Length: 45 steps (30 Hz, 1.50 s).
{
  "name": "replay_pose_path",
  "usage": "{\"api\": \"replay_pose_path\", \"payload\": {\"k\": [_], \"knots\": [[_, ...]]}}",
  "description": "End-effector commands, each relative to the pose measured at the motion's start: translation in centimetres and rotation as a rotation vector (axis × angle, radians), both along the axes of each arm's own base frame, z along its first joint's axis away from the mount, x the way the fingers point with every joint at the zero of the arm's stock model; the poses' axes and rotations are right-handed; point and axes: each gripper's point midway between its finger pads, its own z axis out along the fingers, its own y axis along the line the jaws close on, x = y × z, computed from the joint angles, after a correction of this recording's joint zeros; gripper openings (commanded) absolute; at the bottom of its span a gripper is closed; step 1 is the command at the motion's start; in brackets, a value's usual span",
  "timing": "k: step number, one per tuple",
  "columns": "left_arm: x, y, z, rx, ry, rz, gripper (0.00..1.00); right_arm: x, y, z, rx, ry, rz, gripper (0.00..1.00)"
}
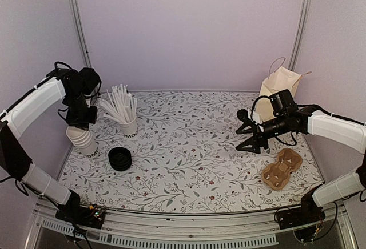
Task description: Pack the takeout coffee
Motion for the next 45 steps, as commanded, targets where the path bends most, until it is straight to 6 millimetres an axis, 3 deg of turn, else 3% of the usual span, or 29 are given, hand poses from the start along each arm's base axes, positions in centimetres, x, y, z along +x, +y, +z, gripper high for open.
{"api": "replay_pose_path", "payload": {"k": [1,3,6,8,9,11,13,16,18,20,21,23,24,26,27,28,29,30,32,34,35,37,39,41,42,44,45], "knots": [[2.1,1.6,1.4,0.1,-0.01,-0.011,0.0,-0.3,0.0,-0.7,-0.014,0.012,0.005,0.75],[3.5,-1.7,1.4,-0.1,-0.072,-0.076,0.0,-0.2,0.0,-0.8,-0.015,0.015,0.004,0.75],[3.7,-0.5,1.3,-0.032,-0.047,-0.016,0.0,-0.2,0.0,-0.9,-0.017,0.017,0.004,0.75],[4.4,-4.2,1.2,-0.275,-0.078,-0.084,0.0,-0.2,0.0,-0.9,-0.018,0.018,0.003,0.75],[4.6,-3.9,1.7,-0.247,-0.121,-0.057,0.0,-0.2,0.0,-0.9,-0.018,0.017,0.003,0.75],[3.7,0.6,1.9,0.066,-0.059,0.034,0.0,-0.2,0.0,-0.9,-0.019,0.017,0.002,0.75],[3.6,-0.6,1.2,-0.057,-0.033,0.0,0.0,-0.2,0.0,-1.0,-0.02,0.018,0.002,0.75],[4.3,-0.2,3.3,0.041,-0.105,0.024,0.0,-0.2,0.0,-1.1,-0.021,0.022,0.004,0.75],[4.8,-2.9,3.0,-0.113,-0.103,-0.032,0.0,-0.2,0.0,-1.2,-0.023,0.025,0.003,0.74],[4.7,-2.0,3.4,0.013,-0.1,-0.02,0.0,-0.1,0.0,-1.3,-0.026,0.025,0.003,0.74],[4.8,-3.4,2.7,-0.062,-0.056,-0.055,0.0,-0.1,0.0,-1.3,-0.027,0.024,0.002,0.74],[5.5,-9.0,2.9,-0.373,-0.105,-0.177,0.0,-0.2,0.0,-1.3,-0.026,0.026,0.002,0.74],[5.9,-9.0,3.3,-0.349,-0.14,-0.158,0.0,-0.2,0.0,-1.2,-0.024,0.025,0.003,0.74],[5.5,-3.2,2.8,0.022,-0.078,-0.051,0.0,-0.1,0.0,-1.1,-0.025,0.022,0.002,0.74],[5.3,-1.4,2.3,0.086,-0.053,-0.032,0.0,-0.1,0.0,-1.1,-0.023,0.021,0.003,0.74],[5.1,-1.4,1.8,0.015,-0.04,-0.01,0.0,-0.1,0.0,-1.1,-0.023,0.021,0.002,0.74],[5.2,-2.6,1.6,-0.08,-0.044,-0.031,0.0,-0.2,0.0,-1.1,-0.023,0.021,0.001,0.74],[5.4,-3.1,1.9,-0.076,-0.069,-0.044,0.0,-0.2,0.0,-1.0,-0.022,0.021,0.002,0.74],[5.4,-0.9,2.9,0.119,-0.079,-0.012,0.0,-0.2,0.0,-1.0,-0.021,0.021,0.004,0.74],[5.5,-3.5,2.1,-0.118,-0.062,-0.043,0.0,-0.1,0.0,-1.1,-0.025,0.02,0.001,0.74],[5.9,-4.1,2.3,-0.135,-0.102,-0.039,0.0,-0.1,0.0,-1.2,-0.026,0.021,0.001,0.74],[5.7,-1.4,3.1,0.117,-0.091,-0.018,0.0,-0.1,0.0,-1.3,-0.027,0.024,0.002,0.74],[5.9,-4.5,2.0,-0.214,-0.088,-0.031,0.0,-0.1,0.0,-1.4,-0.029,0.026,0.003,0.75],[5.4,-0.5,2.7,0.11,-0.088,0.028,0.0,-0.1,0.0,-1.3,-0.028,0.024,0.002,0.74],[5.4,0.3,2.4,0.133,-0.06,0.015,0.0,-0.1,0.0,-1.2,-0.029,0.021,0.001,0.74],[5.9,-4.4,0.9,-0.254,-0.06,-0.038,0.0,-0.2,0.0,-1.2,-0.027,0.021,0.003,0.74],[5.9,-3.4,1.9,-0.122,-0.098,-0.024,0.0,-0.2,0.0,-1.2,-0.028,0.022,0.003,0.74]]}}
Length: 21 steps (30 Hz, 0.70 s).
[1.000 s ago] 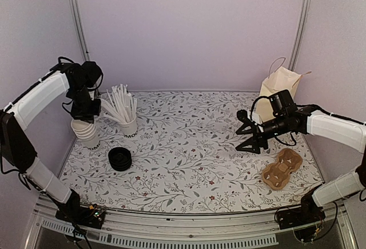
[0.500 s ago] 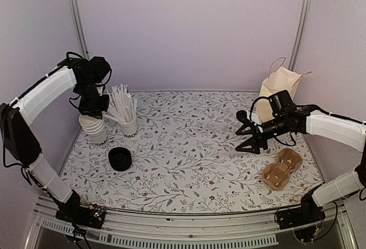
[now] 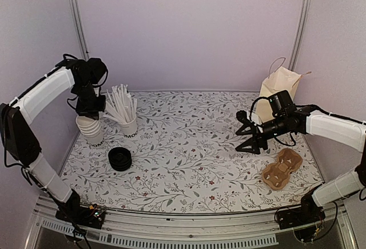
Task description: Pack the takeout coffee
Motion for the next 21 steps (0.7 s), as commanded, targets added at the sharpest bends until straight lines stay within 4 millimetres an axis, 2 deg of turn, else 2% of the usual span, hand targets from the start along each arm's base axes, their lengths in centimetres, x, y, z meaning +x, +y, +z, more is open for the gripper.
{"api": "replay_pose_path", "payload": {"k": [1,2,4,5,6,8,9,10,11,12,13,15,16,17,18,19,21], "knots": [[-0.1,1.3,1.0,0.147,-0.024,0.019,0.0,-0.4,0.0,-0.5,-0.014,0.006,0.009,0.74],[-0.4,2.8,0.5,0.226,0.01,0.012,0.0,-0.3,0.0,-0.5,-0.013,0.004,0.007,0.74],[-1.2,6.0,0.0,0.189,0.027,0.143,0.0,-0.3,0.0,-0.5,-0.015,0.002,0.006,0.74],[-1.4,5.8,-0.2,0.161,0.04,0.134,0.0,-0.3,0.0,-0.5,-0.016,0.003,0.007,0.74],[-1.3,4.2,-0.6,0.063,0.046,0.101,0.0,-0.3,0.0,-0.5,-0.016,0.003,0.006,0.74],[-0.7,-0.5,-0.4,-0.191,-0.01,0.0,0.0,-0.4,0.0,-0.5,-0.014,0.005,0.007,0.74],[-0.6,-0.9,-0.2,-0.186,-0.026,-0.008,0.0,-0.3,0.0,-0.5,-0.015,0.005,0.008,0.74],[-0.9,0.8,-0.2,-0.072,-0.015,0.036,0.0,-0.3,0.0,-0.5,-0.017,0.002,0.007,0.74],[-1.6,4.2,0.1,0.119,0.015,0.097,0.0,-0.2,0.0,-0.6,-0.019,0.003,0.005,0.74],[-2.0,6.0,0.3,0.206,0.023,0.116,0.0,-0.2,0.0,-0.6,-0.02,0.003,0.006,0.74],[-2.1,5.7,-0.1,0.127,0.04,0.118,0.0,-0.2,0.0,-0.7,-0.022,0.005,0.007,0.74],[-0.9,0.6,-0.2,-0.17,-0.021,0.017,0.0,-0.3,0.0,-0.7,-0.02,0.006,0.008,0.74],[-1.1,1.4,0.4,-0.087,-0.027,0.047,0.0,-0.4,0.0,-0.7,-0.018,0.007,0.01,0.74],[-1.3,4.8,1.3,0.153,-0.024,0.108,0.0,-0.4,0.0,-0.6,-0.018,0.006,0.009,0.74],[-1.5,5.7,1.1,0.204,0.0,0.102,0.0,-0.3,0.0,-0.6,-0.018,0.007,0.007,0.74],[-1.5,5.6,0.5,0.126,0.012,0.118,0.0,-0.3,0.0,-0.6,-0.019,0.003,0.007,0.74],[-0.6,0.8,0.0,-0.151,-0.018,0.027,0.0,-0.2,-0.1,-0.6,-0.021,0.002,0.004,0.74]]}}
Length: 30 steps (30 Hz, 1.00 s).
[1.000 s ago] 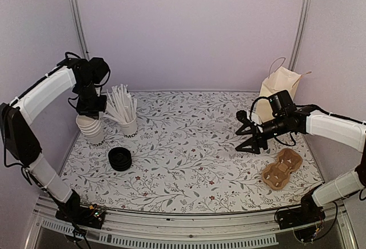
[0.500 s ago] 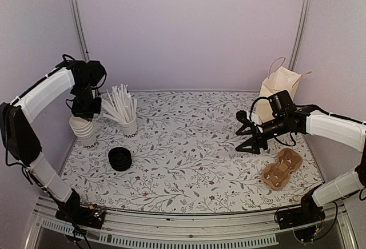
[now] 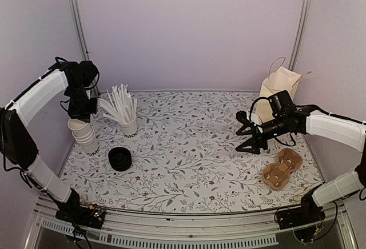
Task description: Pack the takeout coffee
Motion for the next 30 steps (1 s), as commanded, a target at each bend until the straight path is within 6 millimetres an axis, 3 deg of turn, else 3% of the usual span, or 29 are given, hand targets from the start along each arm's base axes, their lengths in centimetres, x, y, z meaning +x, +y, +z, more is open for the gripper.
{"api": "replay_pose_path", "payload": {"k": [1,3,7,13,15,22,27,30], "knots": [[0.7,-3.0,0.8,-0.118,-0.054,-0.06,0.0,-0.4,0.1,-0.4,-0.008,0.009,0.013,0.74],[0.2,-1.4,0.6,0.051,0.009,-0.041,0.0,-0.4,0.1,-0.4,-0.009,0.011,0.011,0.74],[0.5,-1.8,0.9,0.045,-0.001,-0.034,0.0,-0.4,0.1,-0.4,-0.011,0.009,0.009,0.74],[1.4,-2.5,3.9,-0.01,-0.098,-0.034,0.0,-0.4,0.1,-0.4,-0.007,0.01,0.012,0.74],[1.6,-3.0,5.4,-0.045,-0.142,-0.05,0.0,-0.5,0.2,-0.5,-0.004,0.019,0.017,0.74],[2.2,-3.7,14.0,-0.18,-0.385,-0.089,0.0,-0.5,0.3,-0.6,-0.002,0.032,0.021,0.74],[1.9,-3.7,16.7,-0.208,-0.465,-0.081,0.0,-0.5,0.3,-0.8,-0.009,0.035,0.021,0.74],[2.6,-4.6,19.7,-0.223,-0.563,-0.109,0.0,-0.4,0.3,-0.9,-0.013,0.035,0.019,0.74]]}}
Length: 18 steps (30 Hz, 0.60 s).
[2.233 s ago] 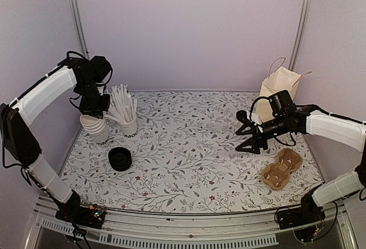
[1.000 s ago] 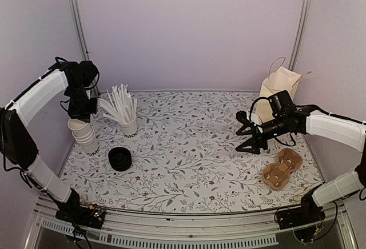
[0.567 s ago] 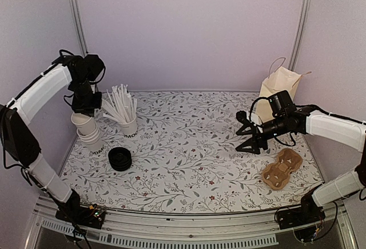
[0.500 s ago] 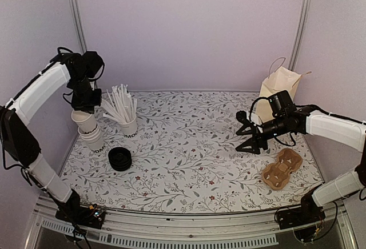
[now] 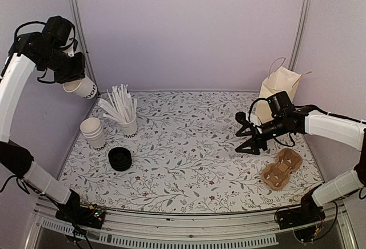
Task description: Pack the takeout coffee
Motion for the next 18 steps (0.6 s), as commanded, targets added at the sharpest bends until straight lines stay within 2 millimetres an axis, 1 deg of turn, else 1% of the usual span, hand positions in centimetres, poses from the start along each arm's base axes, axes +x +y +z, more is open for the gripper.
{"api": "replay_pose_path", "payload": {"k": [1,2,3,4,6,7,9,10,11,13,15,16,17,18], "knots": [[1.0,-2.2,3.8,-0.033,-0.131,-0.079,0.0,-0.4,0.3,-0.4,-0.004,0.019,0.019,0.74],[1.3,-3.9,4.9,-0.049,-0.179,-0.147,0.0,-0.4,0.3,-0.4,-0.004,0.02,0.019,0.74],[1.4,-6.1,5.8,-0.084,-0.218,-0.233,0.0,-0.4,0.3,-0.4,-0.004,0.022,0.019,0.75],[1.6,-8.2,6.3,-0.117,-0.242,-0.311,0.0,-0.4,0.3,-0.4,-0.004,0.021,0.019,0.75],[1.2,-13.0,6.3,-0.159,-0.25,-0.465,0.0,-0.3,0.3,-0.5,-0.008,0.019,0.014,0.75],[1.0,-15.4,5.6,-0.144,-0.239,-0.524,0.0,-0.1,0.2,-0.6,-0.016,0.013,0.005,0.75],[0.3,-19.8,3.5,-0.052,-0.197,-0.626,0.0,0.6,-0.1,-0.9,-0.041,-0.008,-0.022,0.75],[-0.5,-22.1,2.3,0.0,-0.168,-0.689,0.0,1.0,-0.3,-0.9,-0.054,-0.021,-0.043,0.76],[-1.1,-23.9,0.6,0.064,-0.125,-0.74,0.0,1.5,-0.5,-0.9,-0.064,-0.036,-0.063,0.76],[-3.7,-28.0,-2.0,0.112,-0.083,-0.892,0.0,2.2,-1.0,-0.8,-0.079,-0.058,-0.099,0.76],[-6.6,-31.5,-5.1,0.147,-0.027,-1.033,0.0,2.6,-1.4,-0.6,-0.076,-0.066,-0.123,0.77],[-7.6,-32.4,-6.7,0.184,0.003,-1.07,0.0,2.8,-1.6,-0.5,-0.077,-0.069,-0.132,0.77],[-8.5,-32.9,-8.6,0.227,0.043,-1.099,0.0,3.0,-1.7,-0.6,-0.08,-0.071,-0.14,0.77],[-9.4,-33.4,-10.1,0.255,0.073,-1.127,0.0,3.2,-1.9,-0.7,-0.088,-0.075,-0.151,0.78]]}}
